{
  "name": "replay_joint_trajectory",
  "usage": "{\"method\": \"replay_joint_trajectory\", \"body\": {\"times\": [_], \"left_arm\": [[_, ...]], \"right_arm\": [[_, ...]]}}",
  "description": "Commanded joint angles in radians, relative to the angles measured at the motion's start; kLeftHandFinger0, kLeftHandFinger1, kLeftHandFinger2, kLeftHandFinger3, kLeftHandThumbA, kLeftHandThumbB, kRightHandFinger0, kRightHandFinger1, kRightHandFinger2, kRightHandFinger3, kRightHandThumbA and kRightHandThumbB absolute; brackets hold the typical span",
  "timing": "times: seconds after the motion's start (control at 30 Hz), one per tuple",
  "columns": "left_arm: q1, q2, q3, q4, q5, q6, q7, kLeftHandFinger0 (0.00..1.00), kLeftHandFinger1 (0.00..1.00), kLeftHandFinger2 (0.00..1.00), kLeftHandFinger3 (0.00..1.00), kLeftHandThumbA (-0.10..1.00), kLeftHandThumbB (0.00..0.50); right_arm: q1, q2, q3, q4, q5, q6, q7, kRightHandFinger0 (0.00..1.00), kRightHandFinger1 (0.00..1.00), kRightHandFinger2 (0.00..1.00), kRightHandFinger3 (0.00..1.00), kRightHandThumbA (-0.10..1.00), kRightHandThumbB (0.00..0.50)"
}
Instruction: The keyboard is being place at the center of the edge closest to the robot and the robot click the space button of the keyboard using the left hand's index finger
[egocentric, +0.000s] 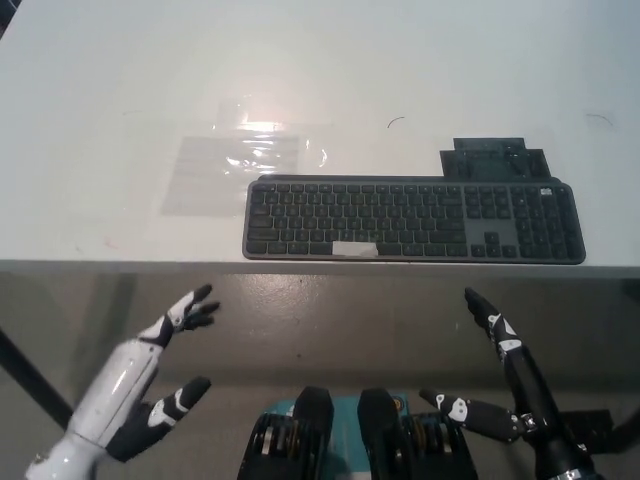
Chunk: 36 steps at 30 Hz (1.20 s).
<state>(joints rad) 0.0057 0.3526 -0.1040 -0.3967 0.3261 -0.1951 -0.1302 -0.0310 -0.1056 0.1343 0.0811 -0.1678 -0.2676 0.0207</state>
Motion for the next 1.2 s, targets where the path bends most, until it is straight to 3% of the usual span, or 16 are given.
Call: {"method": "replay_joint_trajectory", "body": {"times": [0.0,0.07,0.17,0.23,0.33,0.43,0.77,0.83,0.97,1.17], "left_arm": [[-0.077,-0.014,-0.003,-0.085,0.117,0.010,-0.015,0.00,0.00,0.00,1.00,1.00,0.419],[-0.114,-0.026,-0.015,-0.091,0.127,0.042,-0.033,0.00,0.00,0.00,1.00,1.00,0.408],[-0.180,-0.042,-0.040,-0.074,0.135,0.078,-0.064,0.00,0.00,0.03,1.00,1.00,0.348],[-0.209,-0.055,-0.052,-0.060,0.149,0.097,-0.070,0.00,0.00,0.04,1.00,1.00,0.349],[-0.279,-0.089,-0.090,0.002,0.165,0.147,-0.097,0.00,0.00,0.02,1.00,1.00,0.399],[-0.336,-0.116,-0.121,0.066,0.196,0.169,-0.108,0.00,0.01,0.05,1.00,1.00,0.360],[-0.473,-0.169,-0.195,0.346,0.284,0.130,-0.051,0.00,0.00,0.08,1.00,1.00,0.317],[-0.488,-0.181,-0.202,0.393,0.296,0.139,-0.048,0.00,0.01,0.11,1.00,1.00,0.336],[-0.512,-0.194,-0.213,0.462,0.313,0.149,-0.047,0.00,0.08,0.28,1.00,1.00,0.354],[-0.542,-0.198,-0.237,0.549,0.339,0.144,-0.038,0.00,0.08,0.28,1.00,1.00,0.348]], "right_arm": [[-0.014,0.002,-0.005,-0.012,-0.009,-0.052,-0.008,1.00,1.00,1.00,1.00,1.00,0.431],[-0.012,0.003,-0.004,-0.012,-0.012,-0.052,-0.008,1.00,1.00,1.00,1.00,1.00,0.427],[-0.010,0.004,-0.002,-0.017,-0.016,-0.056,-0.009,1.00,1.00,1.00,1.00,1.00,0.408],[-0.013,0.004,-0.004,-0.014,-0.010,-0.060,-0.008,1.00,1.00,1.00,1.00,1.00,0.407],[-0.014,0.001,-0.003,-0.018,-0.013,-0.048,-0.005,1.00,1.00,1.00,1.00,1.00,0.418],[-0.015,0.001,-0.003,-0.025,-0.015,-0.042,-0.003,1.00,1.00,1.00,1.00,1.00,0.417],[-0.024,-0.001,-0.004,-0.029,-0.027,-0.045,-0.006,1.00,1.00,1.00,1.00,1.00,0.412],[-0.026,-0.002,-0.006,-0.029,-0.029,-0.047,-0.007,1.00,1.00,1.00,1.00,1.00,0.411],[-0.028,-0.002,-0.006,-0.028,-0.031,-0.054,-0.009,1.00,1.00,1.00,1.00,1.00,0.417],[-0.033,-0.005,-0.006,-0.040,-0.031,-0.032,-0.002,1.00,1.00,1.00,1.00,1.00,0.426]]}}
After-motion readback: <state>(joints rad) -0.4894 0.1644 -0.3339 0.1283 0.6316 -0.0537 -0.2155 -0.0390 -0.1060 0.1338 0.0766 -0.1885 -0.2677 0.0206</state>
